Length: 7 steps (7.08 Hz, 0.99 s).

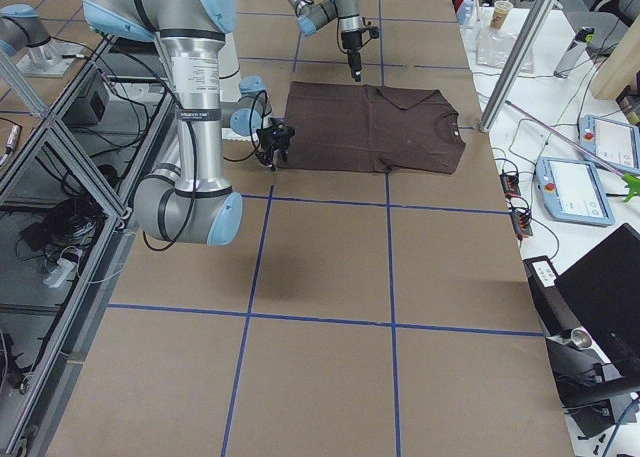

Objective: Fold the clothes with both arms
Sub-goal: 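Move both grippers down to the hem corners nearest the robot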

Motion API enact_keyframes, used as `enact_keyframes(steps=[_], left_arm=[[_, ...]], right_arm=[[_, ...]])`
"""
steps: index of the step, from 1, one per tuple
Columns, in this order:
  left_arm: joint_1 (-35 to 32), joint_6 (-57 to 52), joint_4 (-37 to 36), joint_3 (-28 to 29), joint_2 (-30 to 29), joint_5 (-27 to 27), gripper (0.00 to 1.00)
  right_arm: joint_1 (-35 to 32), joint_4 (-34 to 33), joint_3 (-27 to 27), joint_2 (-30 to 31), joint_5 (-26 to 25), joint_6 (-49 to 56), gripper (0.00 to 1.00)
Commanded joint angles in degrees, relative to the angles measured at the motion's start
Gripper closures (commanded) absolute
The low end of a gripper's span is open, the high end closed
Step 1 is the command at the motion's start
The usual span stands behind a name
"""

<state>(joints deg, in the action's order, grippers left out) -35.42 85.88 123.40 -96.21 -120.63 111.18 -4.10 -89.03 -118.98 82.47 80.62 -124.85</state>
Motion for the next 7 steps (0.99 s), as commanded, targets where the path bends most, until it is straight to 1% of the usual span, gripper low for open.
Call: enact_keyframes(steps=[1,3,4,5,6,7], left_arm=[[0.0,0.08,0.0,0.06,-0.21,0.0,0.1],[0.0,0.43,-0.09,-0.11,-0.48,0.0,0.1],[0.0,1.13,-0.52,-2.2,0.13,-0.34,0.09],[1.4,3.83,-2.27,-4.75,0.57,-4.52,0.09],[7.07,4.03,-11.77,-10.52,2.58,-10.92,0.09],[12.95,4.9,-18.82,-13.97,3.03,-19.6,0.09]], right_arm=[[-0.03,0.0,-0.46,0.24,0.06,0.04,1.0],[-0.21,-0.35,-0.99,0.06,0.06,0.04,1.0],[-0.38,-0.35,-1.69,-0.11,0.15,0.04,1.0],[-1.17,-0.53,-2.83,-0.03,0.67,0.13,1.0],[-1.61,-1.05,-2.75,-0.03,1.38,0.13,1.0],[-1.61,-1.05,-2.75,-0.2,1.47,0.13,1.0]])
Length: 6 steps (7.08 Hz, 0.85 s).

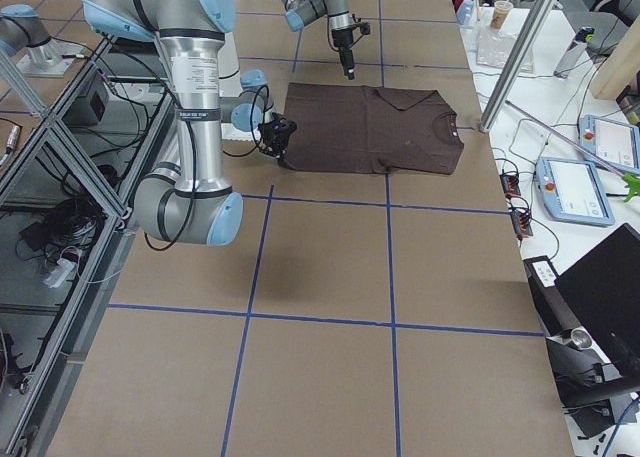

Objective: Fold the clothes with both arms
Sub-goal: 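Move both grippers down to the hem corners nearest the robot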

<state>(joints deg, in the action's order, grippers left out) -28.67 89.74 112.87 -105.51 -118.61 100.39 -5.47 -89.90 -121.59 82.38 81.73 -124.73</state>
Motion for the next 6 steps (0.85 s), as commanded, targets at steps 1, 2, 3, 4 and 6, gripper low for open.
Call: enact_keyframes(steps=[1,2,3,4,6], left_arm=[[9.05,4.27,-8.19,-9.93,9.02,-10.81,0.09],[11.16,5.52,-7.76,-15.37,16.24,-11.18,0.09],[14.58,10.06,-7.93,-15.17,17.53,-12.23,0.09],[16.61,11.93,-8.19,-14.56,17.63,-13.54,0.09],[19.17,14.14,-8.19,-11.75,18.86,-13.64,0.1]], right_arm=[[-0.16,-0.19,-0.05,-0.55,0.36,0.01,1.0],[-0.07,-0.19,-0.05,-0.64,0.36,0.01,1.0],[-0.16,-0.11,-0.31,-0.64,0.36,0.01,1.0],[-0.25,-0.02,-0.4,-0.73,0.27,-0.08,1.0],[-0.16,-0.1,-0.31,-0.73,0.27,-0.08,1.0]])
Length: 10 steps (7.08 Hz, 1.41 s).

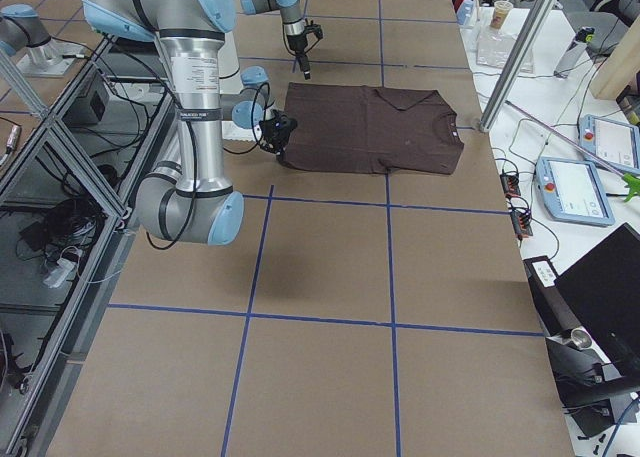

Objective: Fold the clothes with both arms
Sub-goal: 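Grasp both hem corners nearest the robot with the left and right grippers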

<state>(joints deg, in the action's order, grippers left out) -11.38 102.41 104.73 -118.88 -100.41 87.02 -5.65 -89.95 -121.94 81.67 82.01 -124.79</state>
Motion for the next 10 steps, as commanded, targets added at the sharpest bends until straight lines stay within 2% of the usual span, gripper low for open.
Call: enact_keyframes(steps=[1,9,10], left_arm=[[1.98,1.48,-0.05,2.68,0.48,-0.27,0.11],[3.91,1.66,-0.22,3.74,0.31,0.43,0.22],[3.91,2.7,-0.22,3.57,0.31,0.43,0.37]], right_arm=[[0.02,-0.05,0.04,-0.02,-0.1,-0.01,1.0],[-0.07,-0.14,0.13,0.07,-0.19,-0.01,1.0],[-0.07,-0.14,0.13,0.07,-0.1,-0.1,1.0]])
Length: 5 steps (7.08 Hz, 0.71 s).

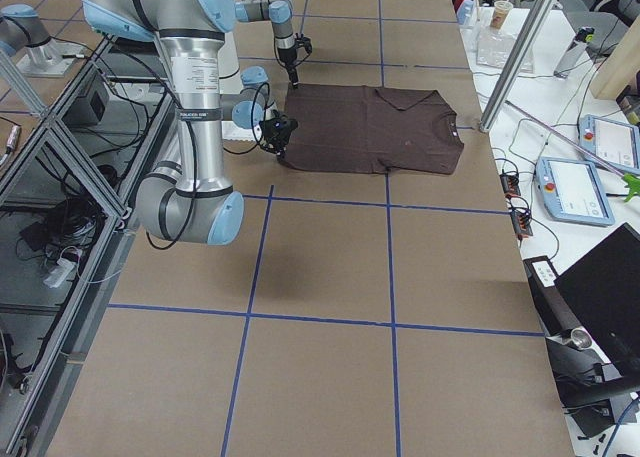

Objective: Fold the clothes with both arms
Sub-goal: 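Grasp both hem corners nearest the robot with the left and right grippers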

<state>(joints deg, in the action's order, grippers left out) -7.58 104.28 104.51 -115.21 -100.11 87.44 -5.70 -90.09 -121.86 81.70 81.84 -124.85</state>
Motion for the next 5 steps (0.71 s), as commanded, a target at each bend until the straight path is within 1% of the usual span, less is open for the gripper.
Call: enact_keyframes(steps=[1,2,3,4,5], left_arm=[[0.46,2.14,-0.09,-0.02,0.01,0.01,0.47],[0.46,2.24,-0.09,0.07,0.09,0.01,0.58],[0.46,2.42,-0.18,-0.01,0.01,0.01,0.88],[0.46,2.68,-0.27,-0.19,-0.08,0.1,1.0],[0.46,2.68,-0.36,-0.45,-0.26,1.06,1.0]], right_arm=[[-0.02,0.0,0.04,0.04,-0.02,0.04,1.0],[-0.02,0.0,0.04,0.04,0.07,0.05,1.0],[-0.02,0.0,0.04,0.04,0.07,0.05,1.0],[-0.02,0.09,0.04,0.04,-0.02,0.05,1.0],[-0.02,0.0,0.04,0.04,-0.02,0.05,1.0]])
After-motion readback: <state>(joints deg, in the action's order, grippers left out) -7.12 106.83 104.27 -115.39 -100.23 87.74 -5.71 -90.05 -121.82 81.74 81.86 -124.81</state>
